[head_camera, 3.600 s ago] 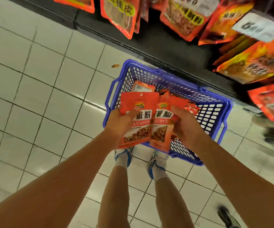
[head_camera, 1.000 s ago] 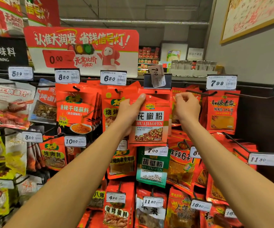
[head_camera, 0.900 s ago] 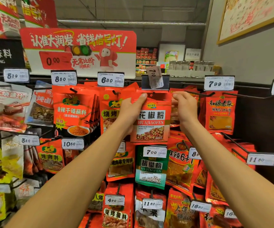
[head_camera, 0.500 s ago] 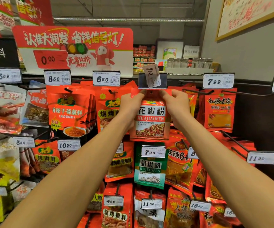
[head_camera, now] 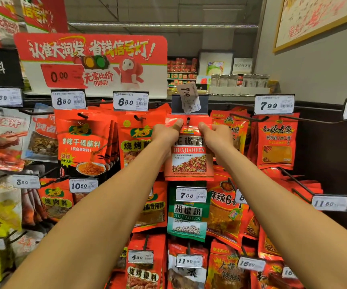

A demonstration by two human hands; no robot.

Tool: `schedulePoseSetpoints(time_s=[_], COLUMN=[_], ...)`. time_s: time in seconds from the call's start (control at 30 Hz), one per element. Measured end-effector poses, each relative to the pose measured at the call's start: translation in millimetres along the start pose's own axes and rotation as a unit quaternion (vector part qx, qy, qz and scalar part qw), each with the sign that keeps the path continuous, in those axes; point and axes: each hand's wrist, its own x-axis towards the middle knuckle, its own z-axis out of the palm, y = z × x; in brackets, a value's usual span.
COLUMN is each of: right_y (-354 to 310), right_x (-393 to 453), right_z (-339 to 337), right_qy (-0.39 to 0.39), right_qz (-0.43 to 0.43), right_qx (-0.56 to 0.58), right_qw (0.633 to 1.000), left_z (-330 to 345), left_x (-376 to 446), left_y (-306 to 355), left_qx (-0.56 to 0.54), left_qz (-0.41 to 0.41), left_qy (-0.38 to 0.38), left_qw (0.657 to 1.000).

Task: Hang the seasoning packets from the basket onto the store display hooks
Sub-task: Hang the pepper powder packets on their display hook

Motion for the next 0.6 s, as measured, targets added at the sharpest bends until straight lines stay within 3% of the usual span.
schedulePoseSetpoints(time_s=[0.13,0.3,0.43,0.53,0.6], right_y=[-3.1,9.9,27.4,36.3,46.6], right_x=[9.4,-1.7,-39.0,-75.6,-100.5], right_z=[5.0,-9.2,-39.2,-49.1,-46.2], right_qy=[0.010,0.003,0.058,0.060,0.010], right_qz=[0.032,0.039,-0.043,-0.069,-0.042], right_qx=[0.018,0.021,-0.057,-0.003,0.062], right_qw=[0.999,0.999,0.996,0.996,0.997], left_z=[7.5,-13.9,-57.0,-92.4,-114.3], left_x=[3.7,-2.1,-37.8,-70.5,-88.9], left_y=[6.1,-4.8,-20.1,-38.7,-56.8], left_qx=[0.061,0.011,0.016,0.035,0.017], left_qz=[0.003,0.004,0.075,0.107,0.081], left_qy=[0.022,-0.046,-0.059,-0.057,-0.090], left_qw=[0.998,0.999,0.995,0.992,0.993])
